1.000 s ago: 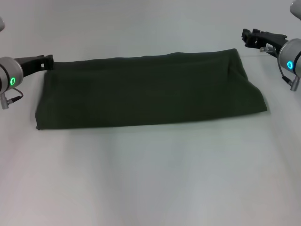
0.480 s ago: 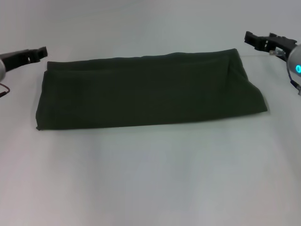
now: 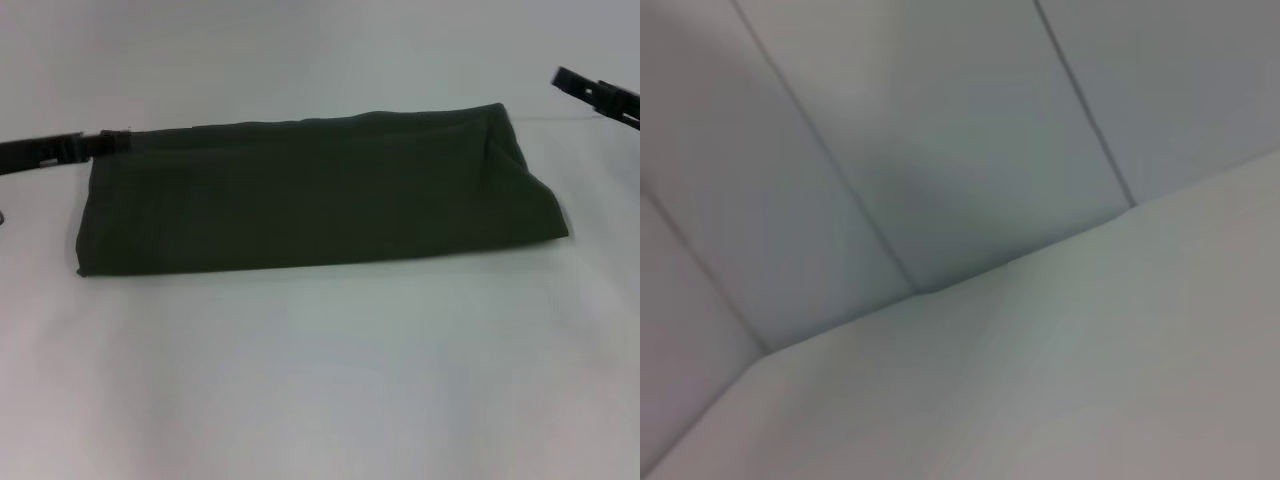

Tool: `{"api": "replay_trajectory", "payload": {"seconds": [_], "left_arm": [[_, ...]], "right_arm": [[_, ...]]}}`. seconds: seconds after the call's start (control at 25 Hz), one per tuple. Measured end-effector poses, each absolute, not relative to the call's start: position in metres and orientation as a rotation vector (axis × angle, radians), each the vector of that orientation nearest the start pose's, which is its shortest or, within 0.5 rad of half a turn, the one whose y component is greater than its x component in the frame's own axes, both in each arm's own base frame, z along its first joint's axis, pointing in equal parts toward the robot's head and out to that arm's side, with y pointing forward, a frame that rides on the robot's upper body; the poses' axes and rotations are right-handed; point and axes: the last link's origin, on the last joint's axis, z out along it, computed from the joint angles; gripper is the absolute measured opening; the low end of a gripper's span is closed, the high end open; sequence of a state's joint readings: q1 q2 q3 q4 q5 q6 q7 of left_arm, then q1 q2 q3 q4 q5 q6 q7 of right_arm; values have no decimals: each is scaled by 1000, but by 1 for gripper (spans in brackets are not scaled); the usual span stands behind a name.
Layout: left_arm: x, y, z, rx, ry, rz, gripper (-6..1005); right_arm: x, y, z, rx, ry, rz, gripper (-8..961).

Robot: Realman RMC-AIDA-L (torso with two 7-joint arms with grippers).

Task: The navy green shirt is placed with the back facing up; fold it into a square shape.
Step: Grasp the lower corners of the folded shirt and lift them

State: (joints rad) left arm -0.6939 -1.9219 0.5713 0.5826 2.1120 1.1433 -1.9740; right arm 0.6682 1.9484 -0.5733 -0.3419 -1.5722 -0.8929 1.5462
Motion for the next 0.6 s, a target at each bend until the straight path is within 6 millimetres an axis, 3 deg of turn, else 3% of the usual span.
{"api": "replay_trajectory", "payload": {"seconds": [0.24,0.6], "left_arm": [[-296,405,89,-2179,-1338,-527,535],[-299,399,89,-2168,-1523,-387,536]], "right_arm": [[320,404,83,-1922,1206,897,836],[325,385,81,-2070,1236,799,835]]}}
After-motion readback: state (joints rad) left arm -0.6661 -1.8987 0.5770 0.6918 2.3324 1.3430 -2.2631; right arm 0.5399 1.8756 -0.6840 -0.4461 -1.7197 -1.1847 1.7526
